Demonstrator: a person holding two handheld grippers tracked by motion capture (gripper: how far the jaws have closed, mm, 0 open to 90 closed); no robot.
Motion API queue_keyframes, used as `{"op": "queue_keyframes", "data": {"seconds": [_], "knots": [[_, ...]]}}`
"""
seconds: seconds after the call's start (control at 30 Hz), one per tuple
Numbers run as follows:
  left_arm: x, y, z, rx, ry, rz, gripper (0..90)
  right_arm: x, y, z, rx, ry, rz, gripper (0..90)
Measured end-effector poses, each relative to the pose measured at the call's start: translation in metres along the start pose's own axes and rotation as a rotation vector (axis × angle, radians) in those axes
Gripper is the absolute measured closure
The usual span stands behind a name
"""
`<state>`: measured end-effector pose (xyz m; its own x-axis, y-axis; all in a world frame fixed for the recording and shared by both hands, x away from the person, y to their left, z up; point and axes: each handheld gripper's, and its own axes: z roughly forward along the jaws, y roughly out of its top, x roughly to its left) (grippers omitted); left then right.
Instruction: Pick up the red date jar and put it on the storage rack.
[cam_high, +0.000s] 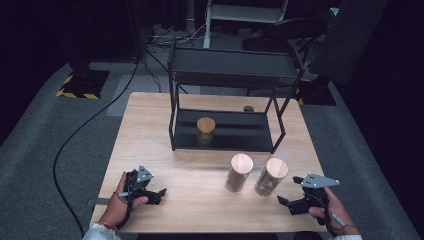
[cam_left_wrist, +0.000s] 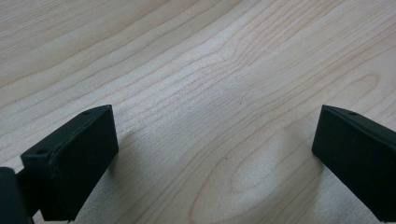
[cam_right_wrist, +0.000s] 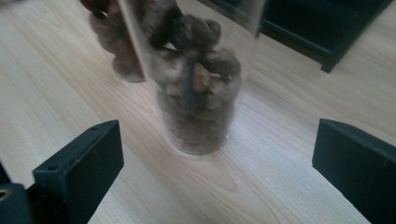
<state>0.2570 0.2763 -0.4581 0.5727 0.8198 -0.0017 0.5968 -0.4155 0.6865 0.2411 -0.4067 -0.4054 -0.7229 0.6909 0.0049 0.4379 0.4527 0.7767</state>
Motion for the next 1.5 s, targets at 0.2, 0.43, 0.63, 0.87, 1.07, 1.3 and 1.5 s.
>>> {"op": "queue_keyframes", "data": {"seconds": [0.2, 0.43, 0.63, 0.87, 1.07, 1.3, 1.5], "knots": [[0.000, 0.000, 0.000, 0.000, 0.000, -0.001, 0.0, 0.009, 0.008, -0.009, -0.017, -0.002, -0.005, 1.8], [0.000, 0.000, 0.000, 0.000, 0.000, -0.001, 0.0, 0.018, 0.015, -0.022, -0.052, 0.000, 0.008, 1.8], [0.000, 0.000, 0.000, -0.001, 0.001, -0.001, 0.0, 0.026, 0.021, -0.029, -0.076, -0.010, -0.009, 1.8], [0.000, 0.000, 0.000, -0.001, 0.001, -0.001, 0.0, 0.032, 0.029, -0.033, -0.095, -0.016, -0.028, 1.8], [0.000, 0.000, 0.000, -0.001, 0.001, -0.001, 0.0, 0.035, 0.041, -0.033, -0.103, -0.005, -0.062, 1.8], [0.000, 0.000, 0.000, -0.001, 0.001, -0.001, 0.0, 0.041, 0.062, -0.027, -0.092, 0.013, -0.125, 1.8], [-0.001, 0.000, 0.000, -0.001, 0.002, -0.001, 0.0, 0.044, 0.078, -0.019, -0.076, 0.040, -0.166, 1.8]]}}
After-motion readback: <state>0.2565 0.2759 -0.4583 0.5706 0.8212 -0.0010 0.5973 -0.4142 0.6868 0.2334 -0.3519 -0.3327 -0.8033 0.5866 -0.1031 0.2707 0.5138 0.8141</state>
